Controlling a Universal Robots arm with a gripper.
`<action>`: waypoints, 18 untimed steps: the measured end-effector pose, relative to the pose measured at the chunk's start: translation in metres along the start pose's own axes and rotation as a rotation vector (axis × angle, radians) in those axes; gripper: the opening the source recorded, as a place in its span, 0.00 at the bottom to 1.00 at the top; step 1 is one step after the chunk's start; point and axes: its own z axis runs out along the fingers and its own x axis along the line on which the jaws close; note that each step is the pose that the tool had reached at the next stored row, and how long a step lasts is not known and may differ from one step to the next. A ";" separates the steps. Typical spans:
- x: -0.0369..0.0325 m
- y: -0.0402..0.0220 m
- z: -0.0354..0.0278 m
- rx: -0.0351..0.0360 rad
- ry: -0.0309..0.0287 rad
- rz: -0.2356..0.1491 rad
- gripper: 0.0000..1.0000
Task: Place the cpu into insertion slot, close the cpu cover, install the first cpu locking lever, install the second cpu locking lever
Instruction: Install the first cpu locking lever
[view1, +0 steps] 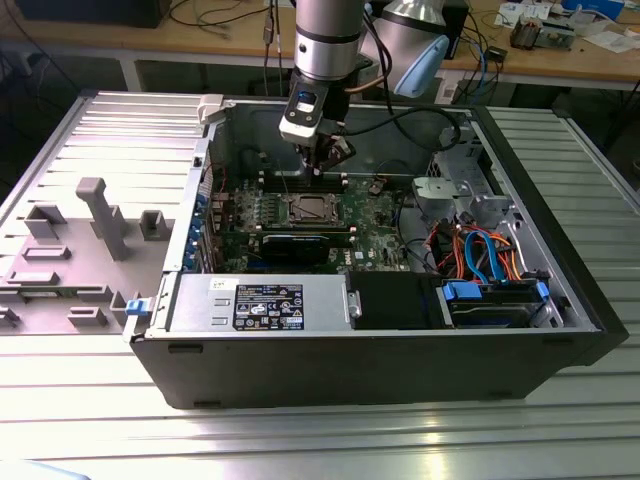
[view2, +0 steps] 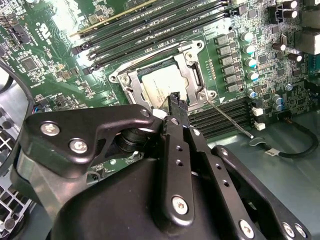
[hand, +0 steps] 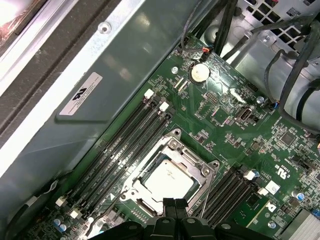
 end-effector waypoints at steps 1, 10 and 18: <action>0.0000 0.0000 0.0000 0.0001 -0.0001 -0.002 0.11; 0.0000 0.0000 0.0000 -0.0001 -0.0006 -0.019 0.11; 0.0000 0.0000 0.0000 -0.0003 -0.0011 -0.034 0.11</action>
